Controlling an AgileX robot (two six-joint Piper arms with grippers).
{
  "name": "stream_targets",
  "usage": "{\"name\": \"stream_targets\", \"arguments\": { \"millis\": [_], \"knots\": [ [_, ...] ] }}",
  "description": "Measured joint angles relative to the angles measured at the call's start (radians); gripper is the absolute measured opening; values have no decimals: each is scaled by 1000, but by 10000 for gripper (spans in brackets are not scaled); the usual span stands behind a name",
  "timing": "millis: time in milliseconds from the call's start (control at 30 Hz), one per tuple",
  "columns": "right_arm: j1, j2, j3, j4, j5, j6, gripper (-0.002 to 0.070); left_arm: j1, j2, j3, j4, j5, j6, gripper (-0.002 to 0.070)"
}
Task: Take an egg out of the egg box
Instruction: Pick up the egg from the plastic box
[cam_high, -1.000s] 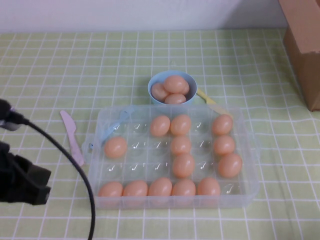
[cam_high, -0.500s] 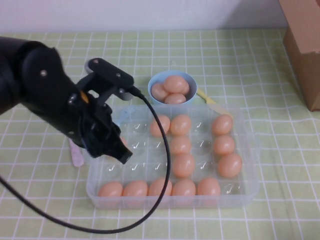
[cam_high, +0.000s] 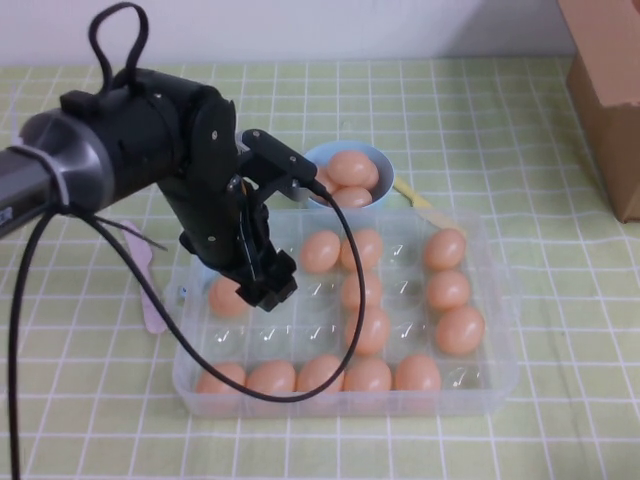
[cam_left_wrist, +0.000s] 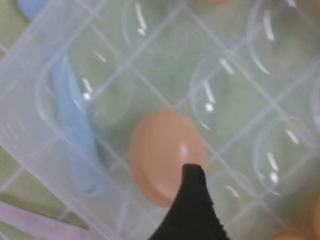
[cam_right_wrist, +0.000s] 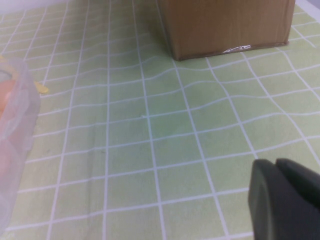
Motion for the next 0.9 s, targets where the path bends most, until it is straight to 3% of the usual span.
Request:
{"name": "stream_targets", "arguments": {
  "millis": [600, 900],
  "knots": [
    [0, 0, 0, 0, 0, 0, -19, 49, 125, -37, 55, -63, -4, 501],
    [0, 0, 0, 0, 0, 0, -19, 52, 154, -37, 52, -53, -6, 397]
  ]
}}
